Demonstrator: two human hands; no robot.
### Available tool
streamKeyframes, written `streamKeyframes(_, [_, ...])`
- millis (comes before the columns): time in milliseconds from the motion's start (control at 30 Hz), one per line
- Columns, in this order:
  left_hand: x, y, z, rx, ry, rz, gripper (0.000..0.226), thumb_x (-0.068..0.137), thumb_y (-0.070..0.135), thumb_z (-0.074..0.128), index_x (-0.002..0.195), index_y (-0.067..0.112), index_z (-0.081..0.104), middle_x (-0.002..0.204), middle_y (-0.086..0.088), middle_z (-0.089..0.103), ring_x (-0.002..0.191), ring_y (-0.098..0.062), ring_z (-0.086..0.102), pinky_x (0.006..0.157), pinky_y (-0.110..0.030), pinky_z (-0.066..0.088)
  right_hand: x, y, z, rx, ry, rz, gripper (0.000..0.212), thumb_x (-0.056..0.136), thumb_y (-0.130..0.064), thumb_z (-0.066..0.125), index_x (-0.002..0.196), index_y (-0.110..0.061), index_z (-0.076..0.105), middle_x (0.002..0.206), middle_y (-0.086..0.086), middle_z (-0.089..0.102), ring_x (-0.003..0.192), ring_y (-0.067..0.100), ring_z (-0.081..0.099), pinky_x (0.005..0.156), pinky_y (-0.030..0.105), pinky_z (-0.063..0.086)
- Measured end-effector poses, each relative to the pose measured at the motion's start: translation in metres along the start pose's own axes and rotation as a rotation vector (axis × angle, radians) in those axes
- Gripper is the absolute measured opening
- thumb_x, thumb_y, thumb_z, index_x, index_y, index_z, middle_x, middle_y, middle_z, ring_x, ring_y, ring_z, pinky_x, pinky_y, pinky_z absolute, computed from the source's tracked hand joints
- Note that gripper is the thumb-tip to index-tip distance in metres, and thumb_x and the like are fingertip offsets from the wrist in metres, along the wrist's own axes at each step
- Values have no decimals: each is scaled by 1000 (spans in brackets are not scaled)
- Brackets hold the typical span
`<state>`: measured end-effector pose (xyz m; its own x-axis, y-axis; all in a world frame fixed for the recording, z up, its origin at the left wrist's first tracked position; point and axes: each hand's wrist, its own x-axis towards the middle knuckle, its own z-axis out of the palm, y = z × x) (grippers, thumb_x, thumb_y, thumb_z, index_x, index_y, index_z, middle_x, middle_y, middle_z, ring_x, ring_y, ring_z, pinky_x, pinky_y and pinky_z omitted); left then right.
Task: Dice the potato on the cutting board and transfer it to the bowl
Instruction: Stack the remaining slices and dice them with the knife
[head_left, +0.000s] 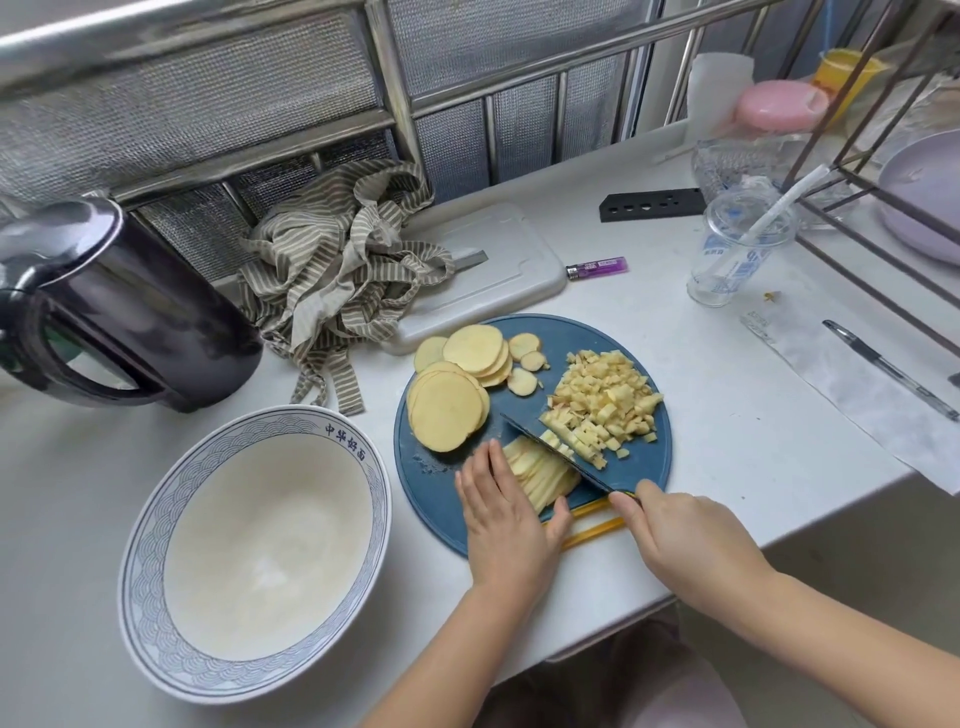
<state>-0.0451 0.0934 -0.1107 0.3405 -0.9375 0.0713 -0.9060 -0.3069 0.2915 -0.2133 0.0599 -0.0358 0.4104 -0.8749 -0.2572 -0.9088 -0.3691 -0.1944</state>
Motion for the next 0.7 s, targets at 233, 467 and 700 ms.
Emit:
streamKeyframes(233, [1, 8, -5, -51, 38, 0, 93, 76, 64, 39, 134, -9, 36, 127, -20, 40, 119, -35, 36, 92, -53, 50, -5, 6, -9, 182, 15, -9, 46, 92, -57, 9, 73, -24, 35, 68, -2, 53, 72, 21, 57, 67, 34, 44])
streamKeyframes(467, [2, 7, 2, -5, 25, 13, 81, 86, 58, 36, 132, -8, 39, 124, -22, 45, 118, -36, 37, 107, -46, 27, -12, 8, -7, 157, 21, -78, 57, 80, -66, -11, 72, -28, 30, 64, -6, 48, 67, 18, 54, 63, 32, 40])
streamKeyframes(700, [3, 6, 3, 17, 52, 30, 78, 86, 55, 38, 129, -11, 40, 122, -25, 49, 116, -37, 38, 105, -46, 30, -9, 12, 3, -50, 64, -103, 46, 88, -62, -7, 69, -29, 19, 49, -9, 24, 48, 17, 50, 40, 26, 17])
